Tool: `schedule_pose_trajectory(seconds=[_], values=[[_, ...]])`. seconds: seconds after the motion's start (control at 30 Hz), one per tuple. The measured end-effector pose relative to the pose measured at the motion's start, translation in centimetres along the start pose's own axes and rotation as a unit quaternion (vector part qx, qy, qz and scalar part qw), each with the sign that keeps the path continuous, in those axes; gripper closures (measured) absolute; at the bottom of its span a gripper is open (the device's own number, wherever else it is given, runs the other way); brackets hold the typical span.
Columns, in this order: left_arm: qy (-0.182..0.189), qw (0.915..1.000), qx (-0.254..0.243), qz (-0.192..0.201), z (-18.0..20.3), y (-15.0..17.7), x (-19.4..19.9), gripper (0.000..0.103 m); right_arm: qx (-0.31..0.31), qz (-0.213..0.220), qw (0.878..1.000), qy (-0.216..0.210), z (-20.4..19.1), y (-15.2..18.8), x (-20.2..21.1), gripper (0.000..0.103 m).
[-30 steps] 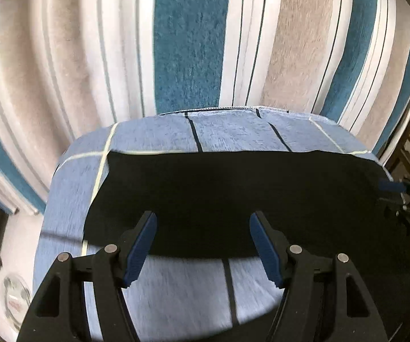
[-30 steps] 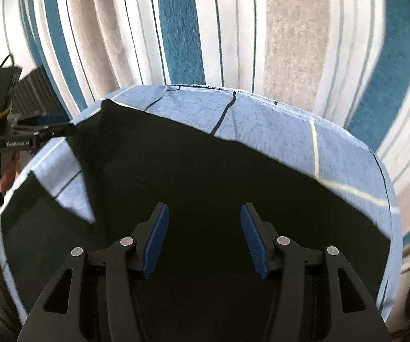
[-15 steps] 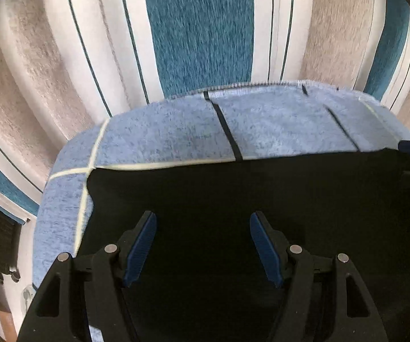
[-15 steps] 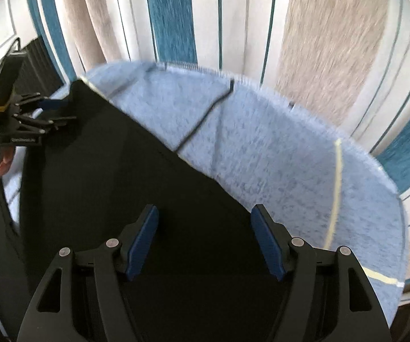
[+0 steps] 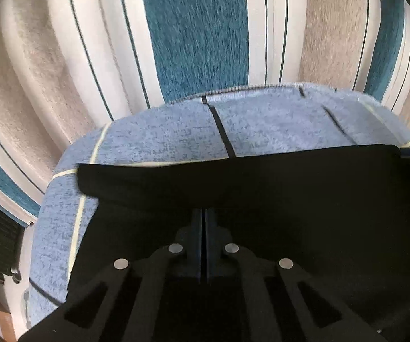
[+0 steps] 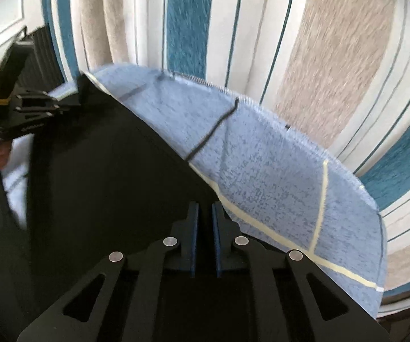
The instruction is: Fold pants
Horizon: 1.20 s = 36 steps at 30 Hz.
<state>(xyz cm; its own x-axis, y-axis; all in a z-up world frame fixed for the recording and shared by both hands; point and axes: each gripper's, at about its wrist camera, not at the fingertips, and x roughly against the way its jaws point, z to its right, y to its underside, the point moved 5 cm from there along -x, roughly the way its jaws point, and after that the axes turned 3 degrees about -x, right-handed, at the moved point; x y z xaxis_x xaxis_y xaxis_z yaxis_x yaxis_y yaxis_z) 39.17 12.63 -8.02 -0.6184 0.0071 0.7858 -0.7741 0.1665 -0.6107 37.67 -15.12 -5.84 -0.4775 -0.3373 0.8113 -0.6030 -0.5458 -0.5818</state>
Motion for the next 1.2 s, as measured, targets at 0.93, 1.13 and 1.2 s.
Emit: schedule_pose_trajectory(seconds=[0.93, 1.13, 1.2], values=[[0.107, 0.9792, 0.173, 0.004, 0.7, 22.2, 18.2, 0.099, -0.204, 0.018, 0.976, -0.074, -12.7, 21.3, 13.5, 0.083], [0.091, 0.9805, 0.171, 0.033, 1.0, 19.9, 19.7, 0.047, -0.316, 0.049, 0.945, -0.072, -10.3, 23.6, 15.4, 0.062], [0.077, 0.9848, 0.152, 0.032, 1.9, 18.5, 19.1, 0.046, -0.353, 0.061, 0.931, -0.069, -9.2, 24.3, 15.7, 0.061]])
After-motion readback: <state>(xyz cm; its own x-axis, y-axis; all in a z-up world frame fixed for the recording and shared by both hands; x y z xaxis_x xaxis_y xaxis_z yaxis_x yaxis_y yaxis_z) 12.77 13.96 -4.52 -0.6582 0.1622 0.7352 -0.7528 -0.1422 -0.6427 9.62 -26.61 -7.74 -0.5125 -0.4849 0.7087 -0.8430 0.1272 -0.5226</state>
